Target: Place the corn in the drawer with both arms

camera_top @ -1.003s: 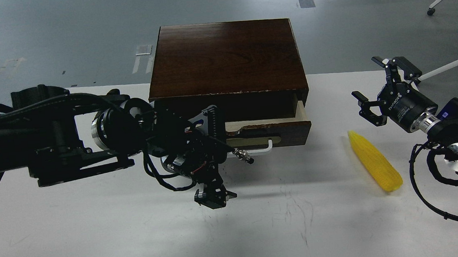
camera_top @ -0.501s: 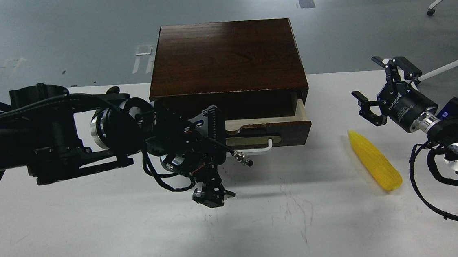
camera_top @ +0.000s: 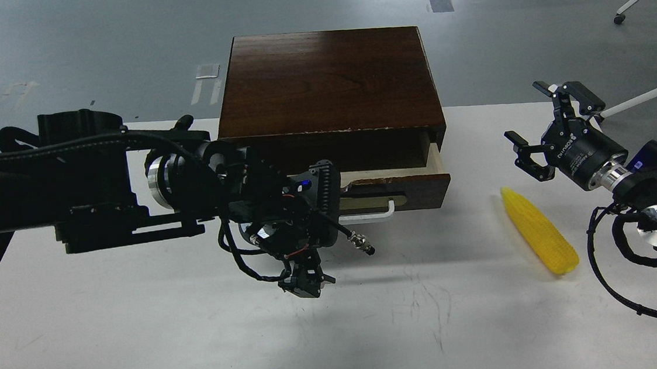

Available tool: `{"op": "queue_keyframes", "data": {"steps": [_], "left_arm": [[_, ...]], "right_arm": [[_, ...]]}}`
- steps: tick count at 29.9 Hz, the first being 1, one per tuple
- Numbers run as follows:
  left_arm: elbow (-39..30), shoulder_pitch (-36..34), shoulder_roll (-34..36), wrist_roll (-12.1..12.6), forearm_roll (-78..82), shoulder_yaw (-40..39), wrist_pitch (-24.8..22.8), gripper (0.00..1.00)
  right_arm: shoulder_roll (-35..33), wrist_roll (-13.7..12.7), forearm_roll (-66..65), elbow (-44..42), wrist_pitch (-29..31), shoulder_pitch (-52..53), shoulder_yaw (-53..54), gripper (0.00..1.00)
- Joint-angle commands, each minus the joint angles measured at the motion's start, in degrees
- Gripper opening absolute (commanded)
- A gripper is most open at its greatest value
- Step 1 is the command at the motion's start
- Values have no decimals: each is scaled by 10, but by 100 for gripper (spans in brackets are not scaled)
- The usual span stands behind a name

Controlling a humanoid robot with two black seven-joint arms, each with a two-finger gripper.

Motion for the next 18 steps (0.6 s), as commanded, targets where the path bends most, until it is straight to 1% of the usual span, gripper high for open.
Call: {"op": "queue_keyframes", "data": {"steps": [1, 7, 18], "left_arm": [[0, -20, -16, 0, 0, 12, -1, 98], [0, -21, -30, 0, 0, 18, -1, 98], [-11, -32, -26, 0, 0, 10, -1, 98]], "right_arm": [[1, 0, 0, 1, 0, 0, 0, 100], [7, 0, 1, 1, 0, 0, -1, 100], [8, 0, 0, 1, 0, -3, -1, 100]]}}
